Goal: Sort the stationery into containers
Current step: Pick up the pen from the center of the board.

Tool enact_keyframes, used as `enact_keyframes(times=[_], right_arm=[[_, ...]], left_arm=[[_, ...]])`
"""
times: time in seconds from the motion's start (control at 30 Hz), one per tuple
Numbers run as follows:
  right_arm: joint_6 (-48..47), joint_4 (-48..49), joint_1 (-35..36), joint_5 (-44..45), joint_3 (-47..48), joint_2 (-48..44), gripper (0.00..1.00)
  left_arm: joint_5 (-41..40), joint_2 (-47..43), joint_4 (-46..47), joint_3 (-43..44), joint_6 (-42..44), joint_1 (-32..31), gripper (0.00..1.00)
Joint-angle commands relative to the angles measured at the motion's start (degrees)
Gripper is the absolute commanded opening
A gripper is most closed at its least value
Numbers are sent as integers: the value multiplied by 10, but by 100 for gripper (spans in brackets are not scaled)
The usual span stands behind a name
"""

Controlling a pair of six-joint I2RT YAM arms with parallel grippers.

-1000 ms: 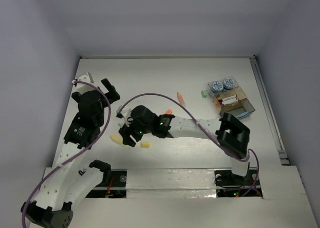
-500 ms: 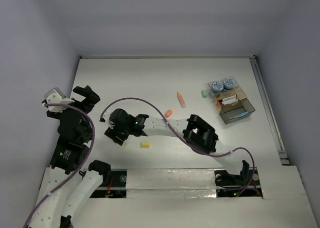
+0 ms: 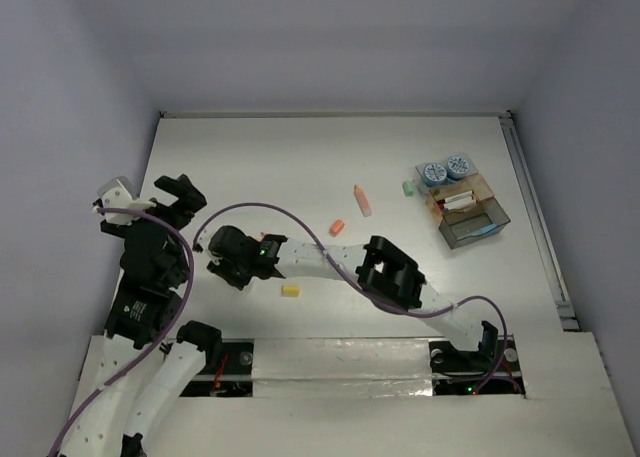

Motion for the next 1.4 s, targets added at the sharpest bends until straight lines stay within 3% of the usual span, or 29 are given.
enact_keyframes(times=[0.0, 0.13, 0.37, 0.6, 0.67, 0.77, 0.93, 1.1, 1.37], right_arm=[[18, -4, 8, 10, 12, 6, 9], [41, 94, 8, 24, -36, -54, 2], [117, 235, -55, 75, -194, -229, 0], [192, 267, -137, 150, -303, -356, 0], [210, 274, -155, 155, -320, -384, 0], [238, 302, -176, 166, -357, -423, 0], [263, 341, -184, 182, -381, -452, 0], [289, 383, -184, 134, -395, -468, 0], [290, 399, -184, 126, -406, -480, 0]], left_arm=[[31, -15, 46, -6, 22, 1, 99], [62, -33, 66, -13, 34, 1, 99], [115, -27, 83, 5, 49, 1, 99], [322, 12, 116, -9, 57, 1, 99], [369, 24, 132, -13, 56, 1, 72], [464, 51, 149, -18, 52, 1, 49], [584, 127, 159, -26, 33, 1, 47], [674, 212, 179, -29, 16, 1, 51], [675, 237, 173, -25, 15, 1, 47]])
